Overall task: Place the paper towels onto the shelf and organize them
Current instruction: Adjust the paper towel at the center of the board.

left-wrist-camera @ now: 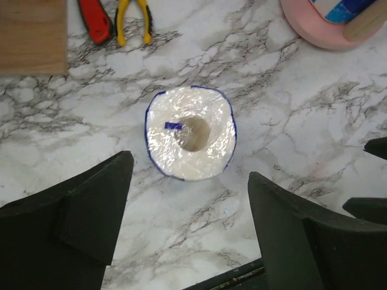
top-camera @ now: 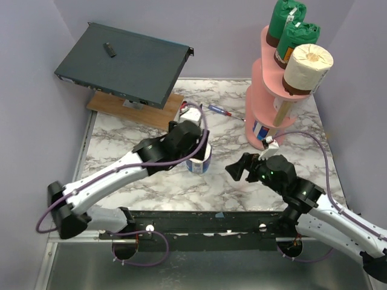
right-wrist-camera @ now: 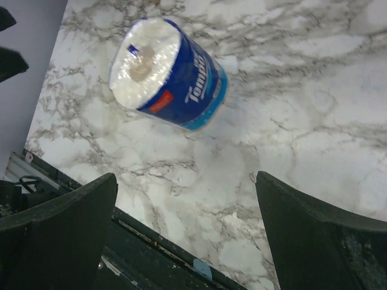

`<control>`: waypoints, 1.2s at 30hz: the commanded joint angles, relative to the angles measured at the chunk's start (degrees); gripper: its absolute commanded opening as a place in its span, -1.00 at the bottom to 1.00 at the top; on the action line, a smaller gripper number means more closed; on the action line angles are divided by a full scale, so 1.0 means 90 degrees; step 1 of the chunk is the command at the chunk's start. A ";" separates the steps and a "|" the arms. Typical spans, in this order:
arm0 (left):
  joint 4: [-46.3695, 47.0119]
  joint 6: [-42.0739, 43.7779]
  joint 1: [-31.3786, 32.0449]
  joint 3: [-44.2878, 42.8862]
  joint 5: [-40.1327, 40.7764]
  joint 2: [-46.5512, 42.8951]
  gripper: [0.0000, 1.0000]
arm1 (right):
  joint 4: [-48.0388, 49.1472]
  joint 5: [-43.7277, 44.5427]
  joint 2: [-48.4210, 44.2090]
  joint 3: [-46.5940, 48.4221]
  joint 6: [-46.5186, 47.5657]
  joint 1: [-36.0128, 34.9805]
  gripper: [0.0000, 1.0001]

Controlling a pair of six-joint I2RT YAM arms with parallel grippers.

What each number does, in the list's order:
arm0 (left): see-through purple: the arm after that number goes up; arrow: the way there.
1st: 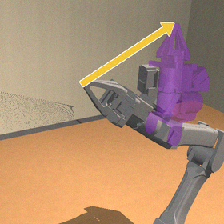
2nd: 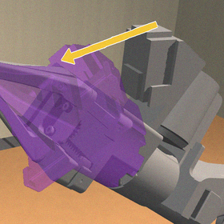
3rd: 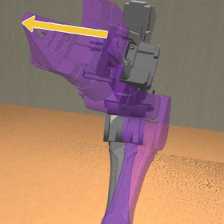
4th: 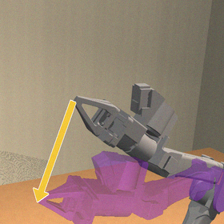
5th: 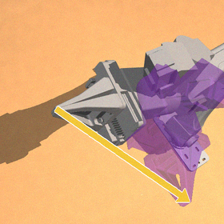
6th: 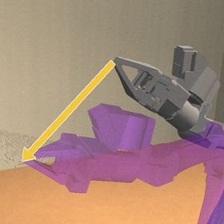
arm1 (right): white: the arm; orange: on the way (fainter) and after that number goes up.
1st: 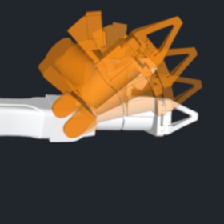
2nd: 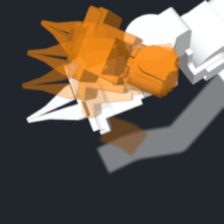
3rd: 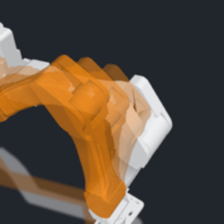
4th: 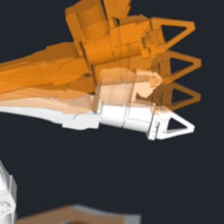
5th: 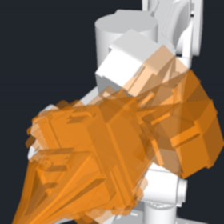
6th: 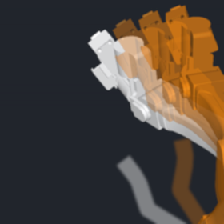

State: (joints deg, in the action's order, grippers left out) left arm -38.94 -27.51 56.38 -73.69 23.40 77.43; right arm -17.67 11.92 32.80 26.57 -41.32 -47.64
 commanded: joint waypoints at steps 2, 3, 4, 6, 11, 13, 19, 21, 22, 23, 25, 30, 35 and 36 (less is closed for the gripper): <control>0.0174 -0.0889 0.0036 0.1423 0.0944 -0.1741 0.76 | -0.0243 -0.0252 0.1743 0.1557 0.1290 -0.0072 1.00; 0.0223 -0.1043 0.0034 0.1744 0.0993 -0.2059 0.80 | -0.0316 -0.0147 0.2089 0.1763 0.1389 -0.0137 0.99; 0.0284 -0.1234 0.0034 0.2092 0.1031 -0.2324 0.82 | -0.0331 -0.0030 0.2277 0.1962 0.1487 -0.0229 1.00; 0.0532 -0.1517 0.0035 0.2771 0.1060 -0.2935 0.85 | -0.0298 0.0160 0.2676 0.2318 0.1655 -0.0407 1.00; 0.1277 -0.2439 0.0034 0.4449 0.1237 -0.4534 0.87 | -0.0555 0.0680 0.4079 0.3464 0.2060 -0.1013 0.94; 0.1456 -0.2762 0.0044 0.5017 0.1221 -0.5077 0.87 | -0.0702 0.1032 0.4616 0.3900 0.2247 -0.1359 0.91; 0.1076 -0.3028 0.0047 0.5412 0.1461 -0.6036 0.87 | -0.0611 0.0851 0.5712 0.4496 0.2435 -0.1424 0.77; 0.0863 -0.3074 0.0044 0.5402 0.1527 -0.6130 0.87 | -0.0590 0.0831 0.5989 0.4643 0.2489 -0.1432 0.70; 0.0824 -0.3084 0.0044 0.5421 0.1523 -0.6146 0.87 | -0.0579 0.0812 0.6138 0.4725 0.2500 -0.1429 0.66; 0.0753 -0.3156 0.0044 0.5434 0.1529 -0.6149 0.85 | -0.0557 0.0835 0.6242 0.4802 0.2510 -0.1426 0.64; 0.0695 -0.3303 0.0044 0.5479 0.1483 -0.6133 0.84 | -0.0537 0.0877 0.6464 0.4968 0.2548 -0.1441 0.62; 0.0752 -0.3565 0.0044 0.5743 0.1269 -0.6207 0.82 | -0.0478 0.0905 0.6877 0.5280 0.2644 -0.1452 0.57; 0.0637 -0.3453 0.0044 0.5768 0.1249 -0.6314 0.82 | -0.0542 0.0967 0.7246 0.5546 0.2724 -0.1463 0.51; 0.0576 -0.3448 0.0049 0.5758 0.1273 -0.6347 0.82 | -0.0567 0.1011 0.7302 0.5593 0.2726 -0.1461 0.51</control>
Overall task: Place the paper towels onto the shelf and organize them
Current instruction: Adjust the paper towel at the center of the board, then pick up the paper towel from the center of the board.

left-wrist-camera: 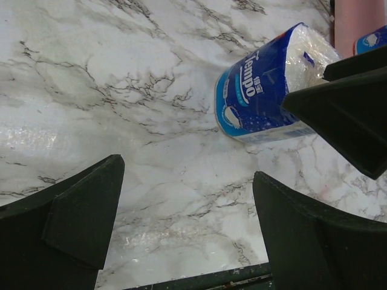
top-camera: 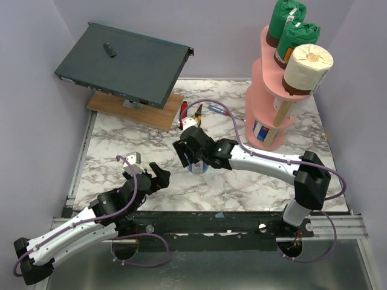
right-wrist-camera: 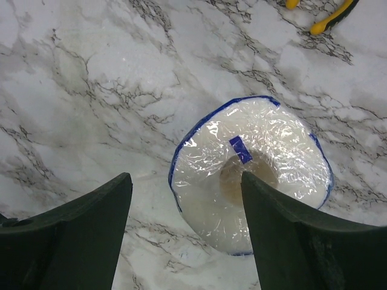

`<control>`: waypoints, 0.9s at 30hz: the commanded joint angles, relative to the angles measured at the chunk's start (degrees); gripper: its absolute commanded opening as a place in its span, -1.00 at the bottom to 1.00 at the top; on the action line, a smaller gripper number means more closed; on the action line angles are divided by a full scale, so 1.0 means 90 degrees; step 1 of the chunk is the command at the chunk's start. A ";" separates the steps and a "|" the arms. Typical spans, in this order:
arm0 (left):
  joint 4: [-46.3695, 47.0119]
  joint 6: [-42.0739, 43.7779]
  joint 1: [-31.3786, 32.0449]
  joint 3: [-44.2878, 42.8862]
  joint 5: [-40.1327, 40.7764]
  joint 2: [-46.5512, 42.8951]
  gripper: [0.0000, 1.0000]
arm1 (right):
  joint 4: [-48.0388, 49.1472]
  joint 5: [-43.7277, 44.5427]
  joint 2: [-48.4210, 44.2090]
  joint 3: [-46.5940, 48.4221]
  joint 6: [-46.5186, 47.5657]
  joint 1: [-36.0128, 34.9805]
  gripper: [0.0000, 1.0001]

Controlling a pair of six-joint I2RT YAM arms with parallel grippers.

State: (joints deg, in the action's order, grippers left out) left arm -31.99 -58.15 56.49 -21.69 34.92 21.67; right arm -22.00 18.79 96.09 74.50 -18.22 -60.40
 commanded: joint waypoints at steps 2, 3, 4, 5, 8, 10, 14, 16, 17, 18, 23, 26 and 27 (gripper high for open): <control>-0.0244 -0.0024 0.0032 0.0002 0.0014 -0.0237 0.82 | -0.0155 0.0285 0.0419 0.0334 0.0166 -0.0039 0.50; -0.0254 -0.0014 0.0032 0.0021 0.0016 -0.0285 0.82 | -0.0189 0.0276 0.0484 0.0354 0.0143 -0.0044 0.50; -0.0277 -0.0004 0.0032 0.0040 0.0003 -0.0331 0.82 | -0.0192 0.0271 0.0529 0.0346 0.0140 -0.0044 0.50; -0.0288 -0.0004 0.0032 0.0068 0.0005 -0.0384 0.82 | -0.0192 0.0263 0.0557 0.0336 0.0130 -0.0043 0.50; -0.0341 0.0004 0.0032 0.0155 -0.0005 -0.0536 0.82 | -0.0200 0.0372 0.0666 0.0297 0.0064 -0.0043 0.46; -0.0337 -0.0004 0.0032 0.0225 -0.0009 -0.0634 0.80 | -0.0281 0.0463 0.0762 0.0342 0.0034 -0.0044 0.40; -0.0320 0.0013 0.0032 0.0231 -0.0022 -0.0720 0.79 | -0.0478 0.0589 0.0930 0.0476 0.0004 -0.0043 0.29; -0.0332 0.0016 0.0032 0.0236 -0.0037 -0.0719 0.79 | -0.0542 0.0641 0.0986 0.0501 -0.0008 -0.0044 0.28; -0.0324 0.0011 0.0032 0.0241 -0.0053 -0.0711 0.79 | -0.0576 0.0677 0.1009 0.0511 -0.0017 -0.0045 0.27; -0.0315 0.0015 0.0032 0.0252 -0.0072 -0.0710 0.79 | -0.0597 0.0707 0.1030 0.0520 -0.0018 -0.0041 0.26; -0.0264 0.0015 0.0032 0.0228 -0.0104 -0.0634 0.77 | -0.0816 0.0806 0.1201 0.0674 -0.0045 -0.0040 0.18; -0.0264 0.0016 0.0032 0.0207 -0.0130 -0.0574 0.77 | -0.0925 0.0900 0.1238 0.0711 -0.0056 -0.0046 0.12; -0.0264 0.0024 0.0032 0.0199 -0.0139 -0.0549 0.78 | -0.0927 0.0920 0.1233 0.0679 -0.0046 -0.0038 0.09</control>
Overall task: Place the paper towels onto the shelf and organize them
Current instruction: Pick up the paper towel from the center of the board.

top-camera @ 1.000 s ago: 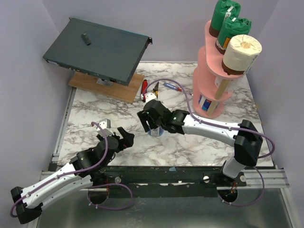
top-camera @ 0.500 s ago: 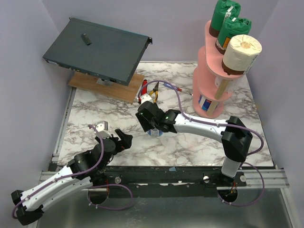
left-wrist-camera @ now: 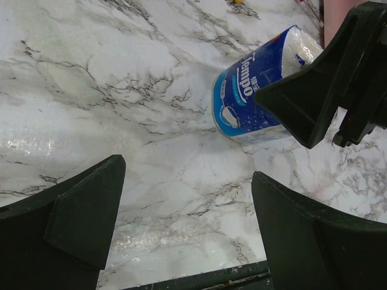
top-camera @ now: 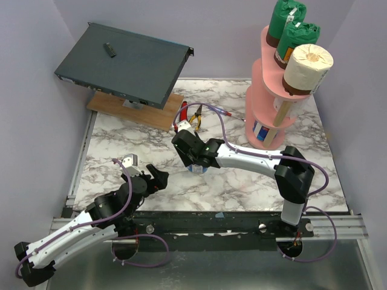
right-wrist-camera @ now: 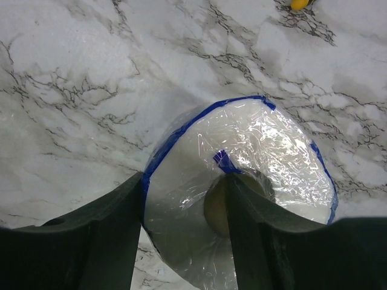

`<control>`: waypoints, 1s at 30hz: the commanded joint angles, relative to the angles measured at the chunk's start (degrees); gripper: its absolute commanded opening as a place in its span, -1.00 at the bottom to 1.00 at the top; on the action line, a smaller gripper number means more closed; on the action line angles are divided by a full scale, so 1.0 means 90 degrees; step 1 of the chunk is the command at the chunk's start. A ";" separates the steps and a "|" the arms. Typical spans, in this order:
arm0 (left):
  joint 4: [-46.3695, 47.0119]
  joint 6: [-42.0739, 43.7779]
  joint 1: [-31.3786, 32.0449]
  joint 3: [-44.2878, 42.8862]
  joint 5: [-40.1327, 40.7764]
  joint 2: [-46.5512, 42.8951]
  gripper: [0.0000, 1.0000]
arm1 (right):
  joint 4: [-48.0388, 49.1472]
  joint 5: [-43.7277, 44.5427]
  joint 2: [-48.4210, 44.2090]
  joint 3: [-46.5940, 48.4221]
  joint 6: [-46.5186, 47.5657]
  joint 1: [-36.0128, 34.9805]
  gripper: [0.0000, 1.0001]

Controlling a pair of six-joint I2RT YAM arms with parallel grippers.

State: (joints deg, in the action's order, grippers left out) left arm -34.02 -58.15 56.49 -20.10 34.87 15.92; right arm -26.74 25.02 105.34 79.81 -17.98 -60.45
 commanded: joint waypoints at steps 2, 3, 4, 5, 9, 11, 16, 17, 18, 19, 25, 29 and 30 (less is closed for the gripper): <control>-0.0055 0.0025 0.0032 -0.0007 -0.0142 0.0106 0.77 | -0.0372 0.0247 0.0146 0.0026 -0.0073 -0.0032 0.03; -0.0058 0.0031 0.0032 -0.0015 -0.0144 0.0120 0.78 | -0.0351 0.0248 0.0132 -0.0001 -0.0066 -0.0031 -0.01; -0.0051 0.0034 0.0032 -0.0032 -0.0140 0.0124 0.77 | -0.0349 0.0242 0.0113 -0.0021 -0.0063 -0.0035 -0.07; -0.0041 0.0035 0.0032 -0.0042 -0.0151 0.0131 0.77 | -0.0359 0.0238 0.0104 -0.0011 -0.0058 -0.0032 -0.12; 0.0012 0.0042 0.0032 -0.0043 -0.0173 0.0197 0.77 | -0.0358 0.0236 0.0035 -0.0015 -0.0053 -0.0032 -0.28; 0.0011 0.0045 0.0032 -0.0066 -0.0179 0.0235 0.77 | -0.0391 0.0282 -0.0018 -0.0001 -0.0053 -0.0032 -0.31; 0.0006 0.0045 0.0032 -0.0106 -0.0191 0.0272 0.77 | -0.0528 0.0650 -0.0311 0.0122 0.0044 -0.0029 -0.32; 0.0015 0.0045 0.0032 -0.0105 -0.0189 0.0281 0.76 | -0.0579 0.0809 -0.0366 0.0171 0.0115 -0.0026 -0.33; 0.0025 0.0050 0.0031 -0.0105 -0.0191 0.0287 0.76 | -0.0638 0.1001 -0.0401 0.0262 0.0171 -0.0006 -0.33; 0.0039 0.0052 0.0032 -0.0104 -0.0201 0.0297 0.77 | -0.0725 0.1150 -0.0421 0.0340 0.0244 0.0025 -0.33; 0.0126 0.0072 0.0032 -0.0120 -0.0262 0.0380 0.76 | -0.0865 0.1497 -0.0451 0.0797 0.0448 0.0666 -0.36; 0.0203 0.0089 0.0032 -0.0102 -0.0356 0.0427 0.76 | -0.0598 0.1497 -0.0288 0.1044 0.0564 0.1337 -0.37; 0.0215 0.0099 0.0032 -0.0103 -0.0367 0.0435 0.76 | -0.0485 0.1506 -0.0244 0.1109 0.0580 0.1474 -0.38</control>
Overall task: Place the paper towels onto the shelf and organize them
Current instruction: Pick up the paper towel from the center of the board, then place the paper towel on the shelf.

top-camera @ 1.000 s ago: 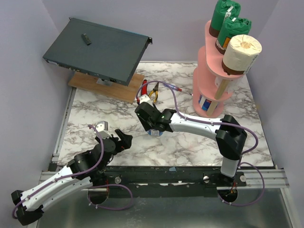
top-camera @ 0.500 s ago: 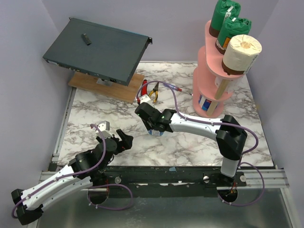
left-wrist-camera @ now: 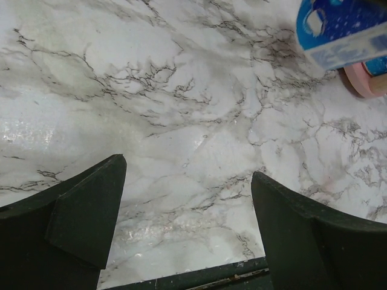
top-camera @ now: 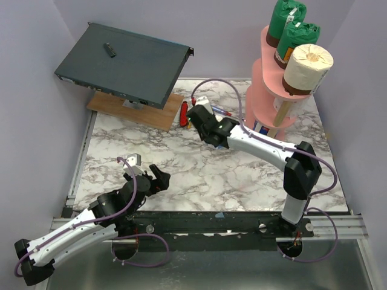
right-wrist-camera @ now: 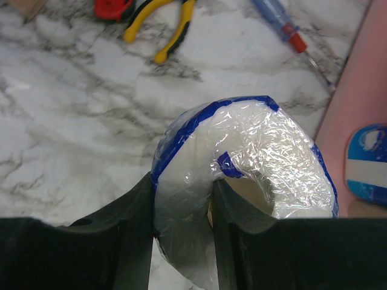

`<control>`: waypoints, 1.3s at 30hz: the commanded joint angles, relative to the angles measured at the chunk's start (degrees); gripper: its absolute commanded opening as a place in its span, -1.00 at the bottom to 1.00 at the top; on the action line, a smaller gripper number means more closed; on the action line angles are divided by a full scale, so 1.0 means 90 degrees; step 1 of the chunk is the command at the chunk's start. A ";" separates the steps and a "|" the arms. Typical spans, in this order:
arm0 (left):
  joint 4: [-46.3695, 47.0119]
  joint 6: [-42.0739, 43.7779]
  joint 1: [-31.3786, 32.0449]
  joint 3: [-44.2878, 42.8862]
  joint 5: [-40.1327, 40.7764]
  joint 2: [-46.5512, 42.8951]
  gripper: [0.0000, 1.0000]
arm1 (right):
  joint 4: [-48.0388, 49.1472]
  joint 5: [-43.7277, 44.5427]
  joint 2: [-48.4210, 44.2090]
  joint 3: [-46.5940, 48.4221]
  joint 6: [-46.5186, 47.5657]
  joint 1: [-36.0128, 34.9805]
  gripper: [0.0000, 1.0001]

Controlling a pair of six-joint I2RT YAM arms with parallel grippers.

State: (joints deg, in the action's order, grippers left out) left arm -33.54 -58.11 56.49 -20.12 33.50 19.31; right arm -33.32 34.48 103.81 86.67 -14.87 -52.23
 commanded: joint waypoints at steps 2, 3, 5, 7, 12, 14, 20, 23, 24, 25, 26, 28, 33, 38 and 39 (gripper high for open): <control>0.0196 0.0132 0.0032 -0.0123 -0.0252 0.0079 0.76 | 0.0509 0.0502 0.0038 0.0463 0.0287 0.0817 -0.38; 0.0210 0.0146 0.0032 -0.0131 -0.0255 0.0090 0.76 | 0.0657 0.0545 0.0115 0.0504 0.0345 0.0898 -0.37; 0.0262 0.0172 0.0032 -0.0141 -0.0276 0.0122 0.76 | 0.0928 0.0658 0.0303 0.0670 0.0456 0.1059 -0.38; 0.0341 0.0213 0.0032 -0.0146 -0.0323 0.0151 0.76 | 0.1124 0.0759 0.0562 0.0899 0.0550 0.1193 -0.38; 0.0563 0.0250 0.0032 -0.0135 -0.0497 0.0345 0.76 | 0.1311 0.0774 0.1162 0.1540 0.0689 0.1545 -0.38; 0.0610 0.0255 0.0032 -0.0130 -0.0548 0.0433 0.76 | 0.1410 0.0797 0.1306 0.1678 0.0766 0.1677 -0.38; 0.0723 0.0310 0.0032 -0.0085 -0.0600 0.0521 0.76 | 0.1578 0.0798 0.1511 0.1759 0.0827 0.2010 -0.38; 0.0799 0.0357 0.0032 -0.0089 -0.0607 0.0590 0.76 | 0.1665 0.0831 0.1546 0.1703 0.0861 0.2077 -0.38; 0.0832 0.0371 0.0032 -0.0092 -0.0618 0.0615 0.76 | 0.1688 0.0864 0.1563 0.1680 0.0871 0.2099 -0.38; 0.0859 0.0389 0.0032 -0.0102 -0.0629 0.0667 0.76 | 0.1700 0.0852 0.1584 0.1661 0.0881 0.2123 -0.38; 0.0872 0.0400 0.0032 -0.0117 -0.0640 0.0701 0.76 | 0.1700 0.0848 0.1607 0.1659 0.0870 0.2156 -0.38; 0.0897 0.0411 0.0032 -0.0147 -0.0661 0.0794 0.76 | 0.1718 0.0828 0.1636 0.1622 0.0871 0.2215 -0.38; 0.0984 0.0450 0.0032 -0.0176 -0.0747 0.0953 0.76 | 0.2085 0.0993 0.1587 0.1290 0.0959 0.2314 -0.39; 0.1035 0.0540 0.0032 -0.0224 -0.0725 0.1071 0.76 | 0.2157 0.1003 0.1580 0.1230 0.0935 0.2462 -0.38; 0.1040 0.0559 0.0032 -0.0239 -0.0718 0.1084 0.76 | 0.2159 0.1008 0.1573 0.1220 0.0930 0.2487 -0.38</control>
State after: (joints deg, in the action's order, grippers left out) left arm -25.78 -54.50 56.49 -20.18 27.94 28.45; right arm -17.30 40.42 117.89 97.84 -7.40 -31.24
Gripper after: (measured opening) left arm 0.880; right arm 0.382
